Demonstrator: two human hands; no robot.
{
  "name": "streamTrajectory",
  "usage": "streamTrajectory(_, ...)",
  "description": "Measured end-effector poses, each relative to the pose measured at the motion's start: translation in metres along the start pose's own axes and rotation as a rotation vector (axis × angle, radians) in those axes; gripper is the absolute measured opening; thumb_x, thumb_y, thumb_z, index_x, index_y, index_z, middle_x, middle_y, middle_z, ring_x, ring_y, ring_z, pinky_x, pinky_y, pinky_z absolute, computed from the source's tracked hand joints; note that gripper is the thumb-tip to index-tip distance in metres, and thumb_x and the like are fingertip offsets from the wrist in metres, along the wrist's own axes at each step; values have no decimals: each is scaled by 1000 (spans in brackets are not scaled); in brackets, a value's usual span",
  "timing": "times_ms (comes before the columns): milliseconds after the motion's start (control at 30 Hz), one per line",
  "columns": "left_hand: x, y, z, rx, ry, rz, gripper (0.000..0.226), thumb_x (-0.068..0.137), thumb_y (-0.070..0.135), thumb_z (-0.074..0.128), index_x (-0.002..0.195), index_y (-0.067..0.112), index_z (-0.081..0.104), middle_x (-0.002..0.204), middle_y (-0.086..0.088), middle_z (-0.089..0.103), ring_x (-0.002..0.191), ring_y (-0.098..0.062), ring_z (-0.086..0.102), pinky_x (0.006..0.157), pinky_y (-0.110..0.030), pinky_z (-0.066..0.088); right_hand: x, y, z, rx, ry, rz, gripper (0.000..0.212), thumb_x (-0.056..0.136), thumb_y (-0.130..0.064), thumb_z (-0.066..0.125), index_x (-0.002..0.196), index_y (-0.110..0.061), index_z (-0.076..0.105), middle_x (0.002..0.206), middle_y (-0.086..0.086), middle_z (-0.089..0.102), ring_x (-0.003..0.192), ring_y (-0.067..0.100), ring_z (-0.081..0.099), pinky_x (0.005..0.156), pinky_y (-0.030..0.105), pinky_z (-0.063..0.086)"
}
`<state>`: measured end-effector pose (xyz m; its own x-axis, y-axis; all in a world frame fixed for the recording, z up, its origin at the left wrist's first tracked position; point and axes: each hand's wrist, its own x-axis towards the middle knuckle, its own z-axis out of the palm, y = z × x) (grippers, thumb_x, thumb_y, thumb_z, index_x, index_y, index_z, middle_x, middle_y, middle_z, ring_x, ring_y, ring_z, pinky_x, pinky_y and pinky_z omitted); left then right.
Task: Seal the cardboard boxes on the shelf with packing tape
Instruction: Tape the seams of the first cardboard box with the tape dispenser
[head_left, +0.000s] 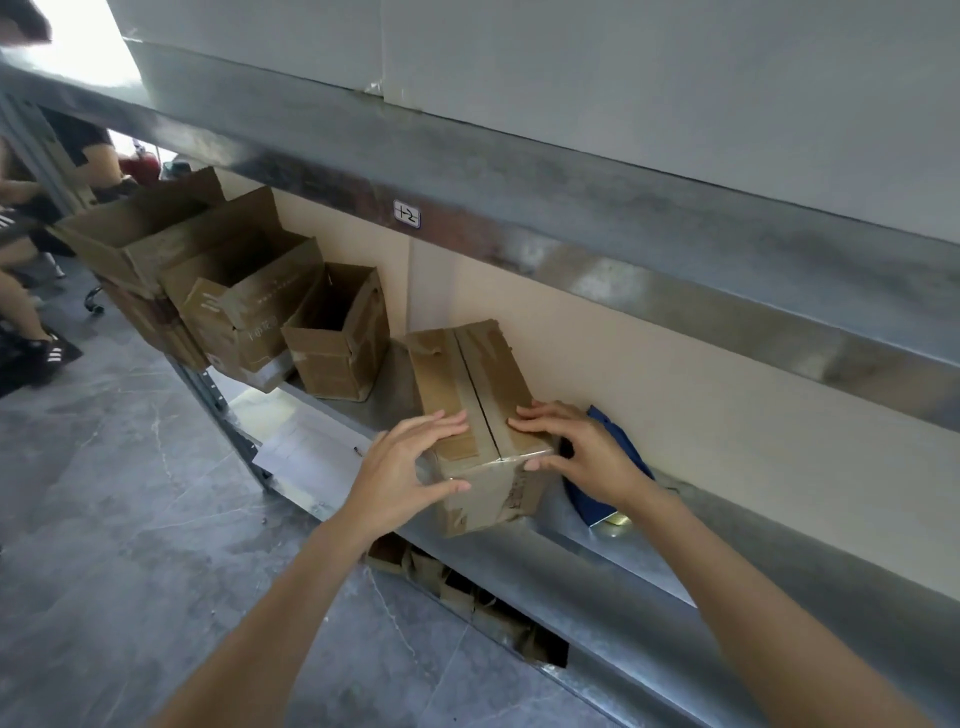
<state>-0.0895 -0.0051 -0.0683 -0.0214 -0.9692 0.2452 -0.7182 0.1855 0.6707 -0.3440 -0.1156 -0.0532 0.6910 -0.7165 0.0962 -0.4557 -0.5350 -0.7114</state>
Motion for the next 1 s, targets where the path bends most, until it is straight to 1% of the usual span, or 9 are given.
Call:
streamTrajectory(100, 3, -4, 1, -15, 26, 19, 68, 73, 62, 74, 135, 47, 51, 141, 35, 46, 138, 6, 32, 108, -56, 39, 0, -4, 4, 1, 47, 9, 53, 81, -21, 76, 130, -34, 60, 137, -18, 51, 137, 3, 36, 116, 39, 31)
streamTrajectory(200, 2, -4, 3, -22, 48, 40, 67, 74, 53, 79, 134, 48, 51, 139, 35, 47, 136, 8, 33, 108, -51, 41, -2, -9, 8, 9, 69, 28, 55, 80, -16, 77, 129, -32, 60, 138, -11, 52, 138, 9, 37, 117, 42, 31)
streamTrajectory(333, 3, -6, -4, -30, 43, 87, 66, 72, 55, 78, 132, 45, 53, 137, 36, 49, 134, 7, 36, 106, -48, 43, -4, -19, 7, -24, 65, 58, 56, 77, -18, 79, 130, -27, 61, 139, -8, 53, 138, 12, 39, 116, 43, 31)
streamTrajectory(400, 2, -9, -9, -62, 28, 109, 61, 71, 48, 82, 127, 42, 57, 136, 33, 51, 134, 7, 37, 107, -44, 43, -6, -23, 10, -61, 85, 51, 56, 76, -28, 80, 129, -29, 61, 137, -9, 55, 134, 11, 43, 114, 43, 35)
streamTrajectory(533, 0, -23, -21, -211, -36, 116, 48, 75, 25, 86, 116, 28, 60, 138, 23, 54, 139, 4, 35, 115, -29, 33, -9, -39, 25, -169, 170, 59, 63, 69, -65, 68, 124, -33, 65, 124, -15, 58, 115, 5, 47, 103, 35, 42)
streamTrajectory(667, -3, -44, -34, -270, -46, 85, 44, 80, 18, 81, 118, 25, 62, 142, 20, 52, 142, 3, 32, 115, -24, 27, -3, -53, 53, -359, 281, 8, 57, 76, -69, 64, 114, -27, 68, 119, -10, 55, 110, 12, 48, 96, 32, 43)
streamTrajectory(767, -1, -60, -45, -265, -11, 73, 45, 82, 19, 80, 123, 27, 63, 143, 20, 49, 137, -1, 40, 112, -30, 34, 6, -60, 71, -357, 300, 8, 52, 79, -66, 65, 112, -25, 65, 129, -9, 53, 121, 10, 45, 102, 30, 38)
streamTrajectory(867, 0, -73, -52, -264, 52, 51, 44, 83, 14, 78, 121, 28, 64, 135, 20, 49, 128, -2, 47, 104, -33, 45, 12, -68, 80, -290, 254, 31, 57, 80, -67, 63, 120, -27, 63, 138, -12, 47, 131, 7, 37, 109, 24, 31)
streamTrajectory(1000, -3, -78, -55, -303, 148, 14, 46, 82, 6, 77, 122, 24, 63, 123, 16, 53, 113, -6, 56, 89, -31, 55, 19, -75, 84, -300, 252, 38, 56, 80, -67, 62, 122, -29, 63, 137, -14, 48, 129, 5, 37, 106, 18, 28)
